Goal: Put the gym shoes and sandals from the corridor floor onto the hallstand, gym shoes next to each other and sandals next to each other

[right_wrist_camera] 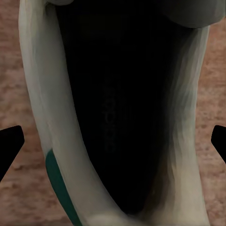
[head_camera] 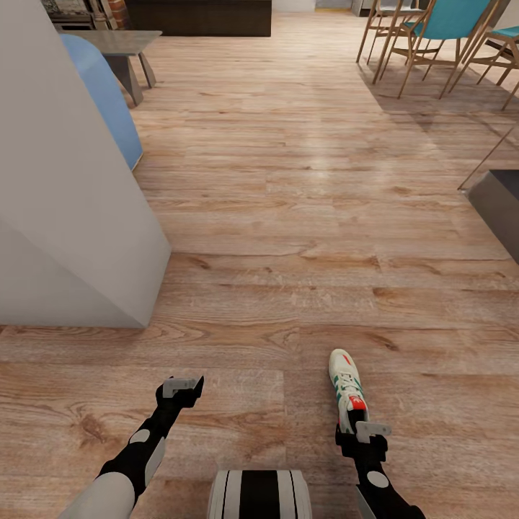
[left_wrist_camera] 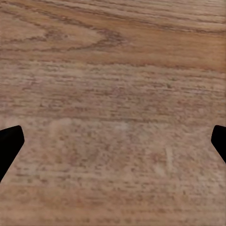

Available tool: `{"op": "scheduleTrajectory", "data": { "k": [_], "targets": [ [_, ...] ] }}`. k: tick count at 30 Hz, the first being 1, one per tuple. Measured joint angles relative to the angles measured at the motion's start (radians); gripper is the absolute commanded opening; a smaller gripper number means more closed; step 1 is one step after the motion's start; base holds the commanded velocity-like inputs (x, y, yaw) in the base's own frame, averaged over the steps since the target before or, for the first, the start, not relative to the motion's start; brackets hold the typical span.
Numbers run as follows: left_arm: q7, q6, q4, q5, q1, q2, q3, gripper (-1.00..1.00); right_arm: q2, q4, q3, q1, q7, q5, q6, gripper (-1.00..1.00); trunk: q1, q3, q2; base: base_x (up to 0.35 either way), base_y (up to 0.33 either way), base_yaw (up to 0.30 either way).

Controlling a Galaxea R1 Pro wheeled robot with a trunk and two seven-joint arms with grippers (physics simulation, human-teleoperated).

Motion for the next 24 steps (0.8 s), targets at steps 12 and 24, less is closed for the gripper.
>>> {"op": "scheduleTrajectory", "data": {
  "k": [12, 24],
  "targets": [
    [0.000, 0.000, 0.000, 0.000, 0.000, 0.000, 0.000, 1.00, -0.001, 0.000, -0.001, 0.000, -0.001, -0.001, 0.000, 1.00, 0.000, 0.000, 0.000, 0.000, 0.000, 0.000],
    [0.000, 0.000, -0.002, 0.000, 0.000, 0.001, 0.000, 1.00, -0.001, 0.000, -0.001, 0.000, -0.001, -0.001, 0.000, 1.00, 0.002, -0.019, -0.001, 0.000, 0.000, 0.000]
  ]
}}
